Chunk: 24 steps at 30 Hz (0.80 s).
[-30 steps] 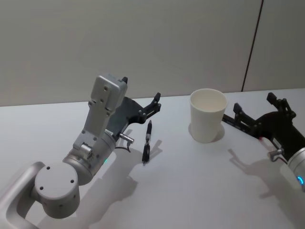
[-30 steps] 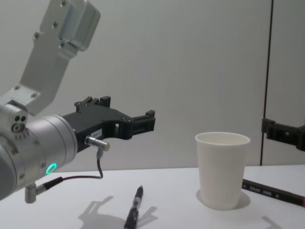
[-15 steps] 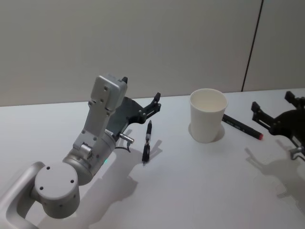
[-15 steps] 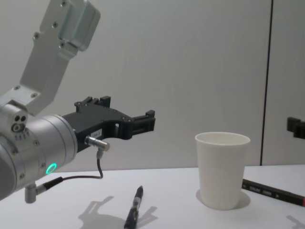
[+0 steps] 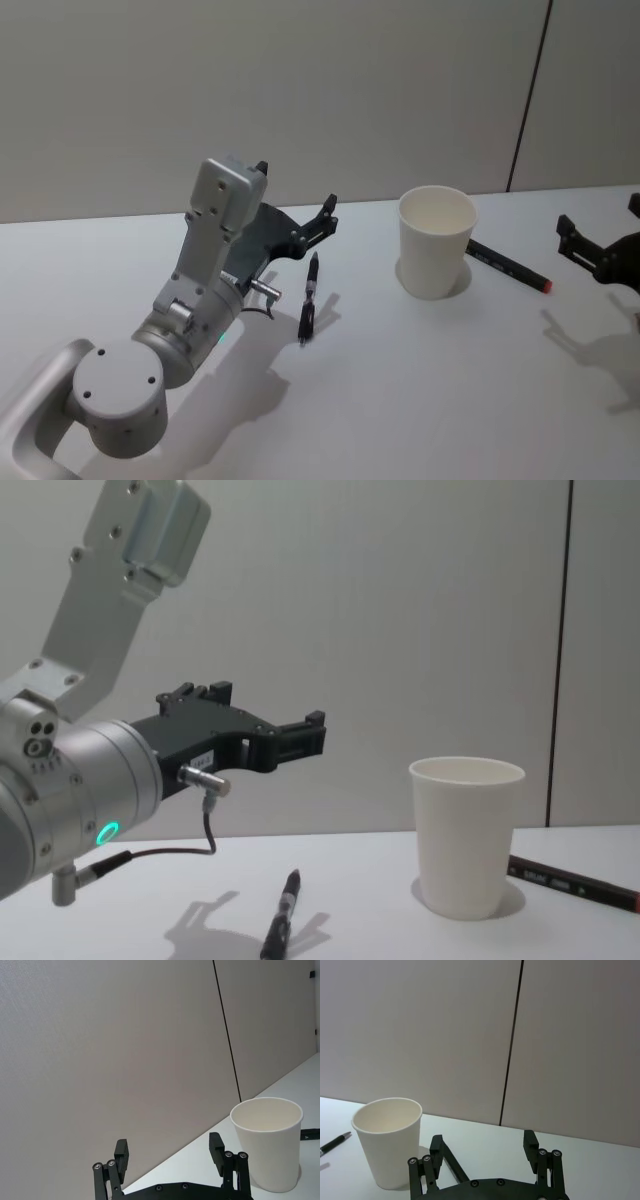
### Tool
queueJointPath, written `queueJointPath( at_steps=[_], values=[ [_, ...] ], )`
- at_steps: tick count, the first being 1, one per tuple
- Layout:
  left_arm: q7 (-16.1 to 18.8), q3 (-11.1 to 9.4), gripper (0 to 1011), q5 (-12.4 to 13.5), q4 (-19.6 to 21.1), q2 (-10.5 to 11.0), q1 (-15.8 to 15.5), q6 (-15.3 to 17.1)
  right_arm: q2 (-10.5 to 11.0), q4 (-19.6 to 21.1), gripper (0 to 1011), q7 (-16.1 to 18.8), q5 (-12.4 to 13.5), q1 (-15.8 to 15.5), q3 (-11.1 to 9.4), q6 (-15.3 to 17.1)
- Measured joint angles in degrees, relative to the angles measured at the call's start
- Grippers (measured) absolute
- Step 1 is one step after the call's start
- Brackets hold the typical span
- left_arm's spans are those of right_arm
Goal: Place the pen into the pen holder.
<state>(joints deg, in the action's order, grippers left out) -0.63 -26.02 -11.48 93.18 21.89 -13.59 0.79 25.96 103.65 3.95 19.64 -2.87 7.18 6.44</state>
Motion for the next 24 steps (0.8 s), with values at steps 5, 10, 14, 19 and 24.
queueJointPath(
  at_steps=[5, 10, 14, 19, 24],
  values=[
    [0.0, 0.0, 1001, 0.0, 0.0, 0.0, 0.0, 0.0, 0.2, -0.1, 1001, -0.4, -1.4, 0.7, -0.2, 1.9],
    [0.0, 0.0, 1001, 0.0, 0.0, 0.0, 0.0, 0.0, 0.1, -0.7, 1002, -0.5, -3.0, 1.9, -0.2, 4.0],
    [0.0, 0.0, 1001, 0.0, 0.0, 0.0, 0.0, 0.0, -0.1, -1.3, 1002, -0.7, -4.1, 2.8, -0.2, 5.3],
    [0.0, 0.0, 1001, 0.0, 0.0, 0.0, 0.0, 0.0, -0.4, -2.1, 1002, -0.8, -5.1, 3.8, -0.1, 7.1],
    [0.0, 0.0, 1001, 0.0, 0.0, 0.0, 0.0, 0.0, -0.9, -3.2, 1002, -0.9, -6.1, 5.1, 0.1, 9.2]
  ],
)
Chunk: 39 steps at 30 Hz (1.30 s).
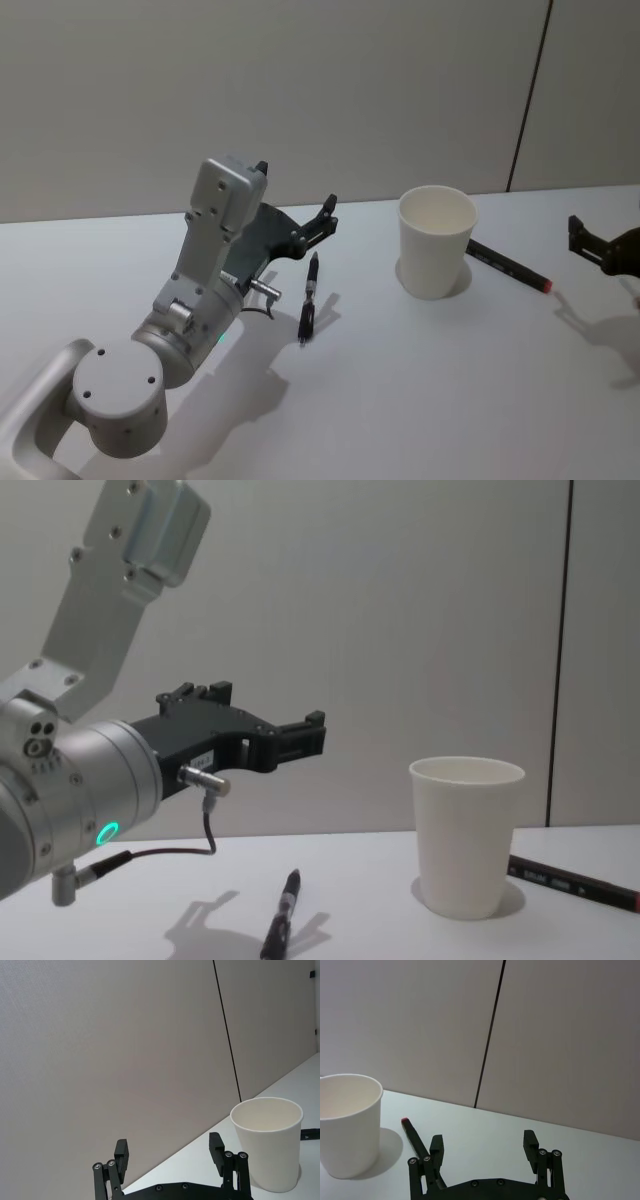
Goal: Place the pen into the pen holder.
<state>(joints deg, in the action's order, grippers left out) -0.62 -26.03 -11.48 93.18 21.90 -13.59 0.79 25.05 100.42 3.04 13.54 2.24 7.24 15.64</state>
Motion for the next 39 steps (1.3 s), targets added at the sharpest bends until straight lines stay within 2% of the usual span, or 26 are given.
queueJointPath(
  at_steps=[13, 28, 39],
  values=[
    [0.0, 0.0, 1001, 0.0, 0.0, 0.0, 0.0, 0.0, -2.3, -4.1, 1002, 1.4, -2.9, 4.3, 1.3, 4.6],
    [0.0, 0.0, 1001, 0.0, 0.0, 0.0, 0.0, 0.0, -5.1, -8.7, 1001, 4.0, -5.5, 8.7, 3.1, 7.4],
    [0.0, 0.0, 1001, 0.0, 0.0, 0.0, 0.0, 0.0, -6.4, -11.3, 1001, 5.2, -6.6, 10.3, 3.9, 8.8]
  ],
)
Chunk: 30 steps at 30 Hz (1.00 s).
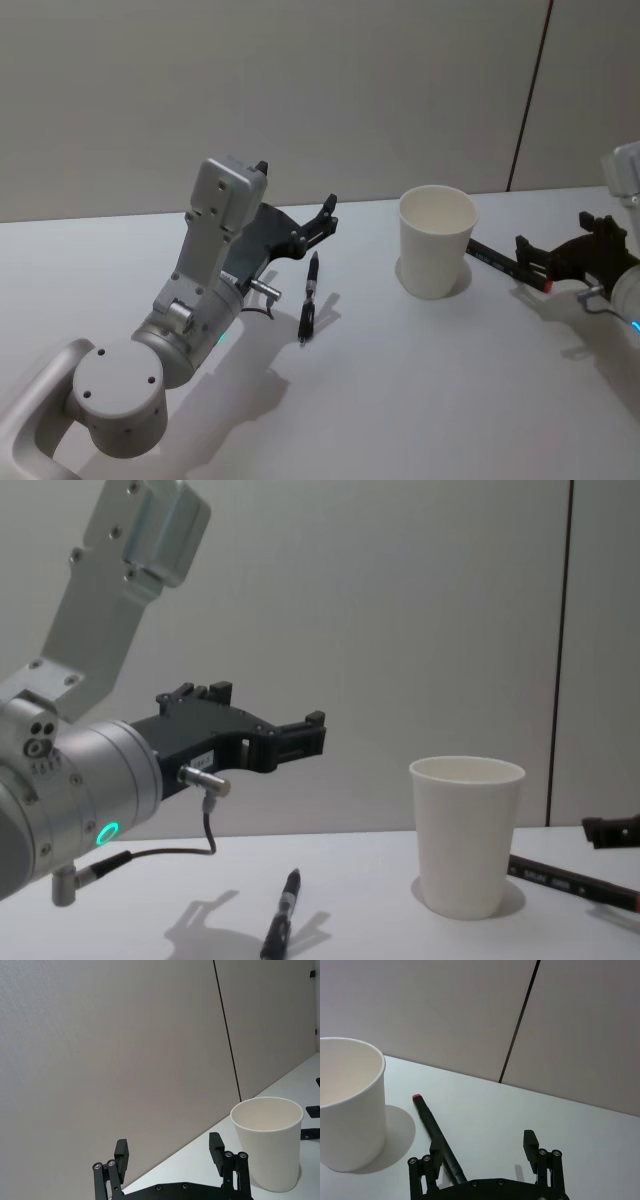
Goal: Place the pen into the pen holder.
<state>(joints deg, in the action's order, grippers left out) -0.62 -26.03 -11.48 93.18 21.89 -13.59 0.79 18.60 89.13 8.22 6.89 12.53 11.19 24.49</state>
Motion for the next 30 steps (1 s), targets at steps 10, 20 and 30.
queueJointPath(
  at_steps=[10, 20, 30],
  values=[
    [0.0, 0.0, 1001, 0.0, 0.0, 0.0, 0.0, 0.0, -1.2, -2.3, 1002, 0.5, -0.8, 1.1, 0.8, 1.1],
    [0.0, 0.0, 1001, 0.0, 0.0, 0.0, 0.0, 0.0, -2.5, -4.5, 1002, 0.5, -1.7, 2.4, 1.6, 1.6],
    [0.0, 0.0, 1001, 0.0, 0.0, 0.0, 0.0, 0.0, -3.8, -7.0, 1001, 0.2, -2.8, 3.7, 2.3, 1.6]
  ],
)
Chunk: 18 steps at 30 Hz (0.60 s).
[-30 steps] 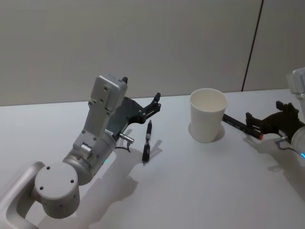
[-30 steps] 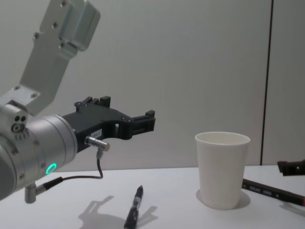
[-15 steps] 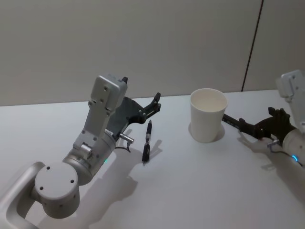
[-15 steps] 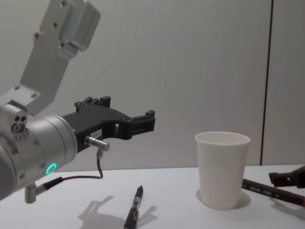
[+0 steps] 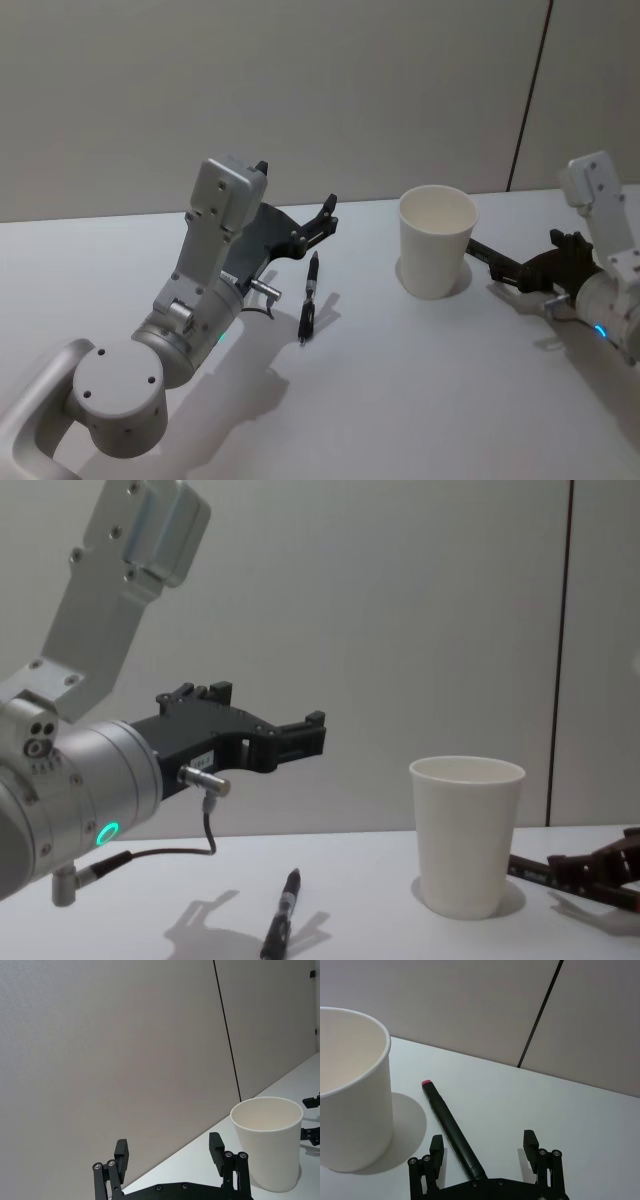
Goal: Place the pen into the pen holder.
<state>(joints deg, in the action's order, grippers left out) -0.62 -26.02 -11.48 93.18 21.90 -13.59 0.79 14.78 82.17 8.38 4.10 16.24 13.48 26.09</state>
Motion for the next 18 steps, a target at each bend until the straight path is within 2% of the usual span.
queueJointPath(
  at_steps=[18],
  values=[
    [0.0, 0.0, 1001, 0.0, 0.0, 0.0, 0.0, 0.0, -1.8, -3.8, 1002, -0.5, -0.4, 1.4, 0.9, -0.7]
  ],
)
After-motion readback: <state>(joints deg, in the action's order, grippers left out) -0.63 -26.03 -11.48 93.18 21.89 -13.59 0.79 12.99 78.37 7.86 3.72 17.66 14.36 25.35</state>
